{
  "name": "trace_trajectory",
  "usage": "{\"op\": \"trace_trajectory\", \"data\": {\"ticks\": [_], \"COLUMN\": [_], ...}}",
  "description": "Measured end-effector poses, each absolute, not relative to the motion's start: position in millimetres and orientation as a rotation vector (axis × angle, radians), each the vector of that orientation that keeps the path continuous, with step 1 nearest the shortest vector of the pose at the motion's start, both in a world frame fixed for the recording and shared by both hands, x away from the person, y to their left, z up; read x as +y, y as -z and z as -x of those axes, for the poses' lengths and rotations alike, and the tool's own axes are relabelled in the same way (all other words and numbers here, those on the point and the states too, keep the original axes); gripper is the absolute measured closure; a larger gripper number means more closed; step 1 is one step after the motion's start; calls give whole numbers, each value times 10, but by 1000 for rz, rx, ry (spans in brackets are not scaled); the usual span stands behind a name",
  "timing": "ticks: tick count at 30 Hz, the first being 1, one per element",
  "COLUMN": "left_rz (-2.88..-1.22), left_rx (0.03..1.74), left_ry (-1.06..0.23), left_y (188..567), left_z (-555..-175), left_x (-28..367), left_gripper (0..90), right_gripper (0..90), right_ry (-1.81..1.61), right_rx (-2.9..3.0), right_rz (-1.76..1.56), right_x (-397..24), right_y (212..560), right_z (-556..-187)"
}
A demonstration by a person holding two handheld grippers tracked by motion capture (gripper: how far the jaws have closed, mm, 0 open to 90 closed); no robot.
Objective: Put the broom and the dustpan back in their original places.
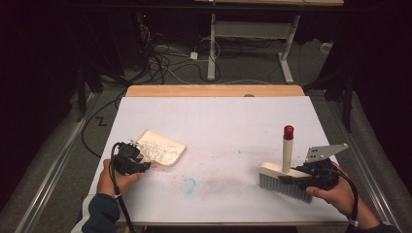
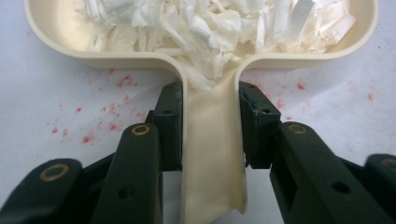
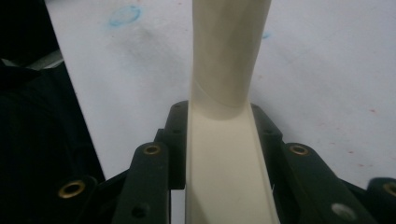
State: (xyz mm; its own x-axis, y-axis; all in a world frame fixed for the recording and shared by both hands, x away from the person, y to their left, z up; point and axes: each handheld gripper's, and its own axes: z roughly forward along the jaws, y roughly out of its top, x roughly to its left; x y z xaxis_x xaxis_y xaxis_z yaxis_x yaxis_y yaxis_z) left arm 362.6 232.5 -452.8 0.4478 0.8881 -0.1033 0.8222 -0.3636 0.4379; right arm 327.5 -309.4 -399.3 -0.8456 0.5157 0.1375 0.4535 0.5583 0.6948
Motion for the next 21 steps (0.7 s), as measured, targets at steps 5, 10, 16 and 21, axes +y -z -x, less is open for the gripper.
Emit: {"op": "trace_trajectory", "data": {"ticks": [5, 10, 16, 21], "left_rz": [-2260, -2254, -2240, -2232], "left_rx": [1456, 1467, 1473, 1477], "left_ry": [-220, -223, -227, -238], "left_y": [4531, 4551, 4549, 4544], "left_z": [-3644, -3657, -3660, -3644], "left_x": [2300, 2282, 2274, 2256], "left_gripper": [630, 630, 629, 629], "right_gripper": [682, 682, 679, 652], "right_ry": [-1136, -1103, -1081, -1049], "right_rx": [2721, 2743, 2763, 2774], "right_rz": [-880, -894, -884, -893], "right_x": [-3158, -3161, -3105, -3046], "right_y": [4010, 4039, 4093, 4113], "right_z": [-3463, -3618, -3810, -3923]}}
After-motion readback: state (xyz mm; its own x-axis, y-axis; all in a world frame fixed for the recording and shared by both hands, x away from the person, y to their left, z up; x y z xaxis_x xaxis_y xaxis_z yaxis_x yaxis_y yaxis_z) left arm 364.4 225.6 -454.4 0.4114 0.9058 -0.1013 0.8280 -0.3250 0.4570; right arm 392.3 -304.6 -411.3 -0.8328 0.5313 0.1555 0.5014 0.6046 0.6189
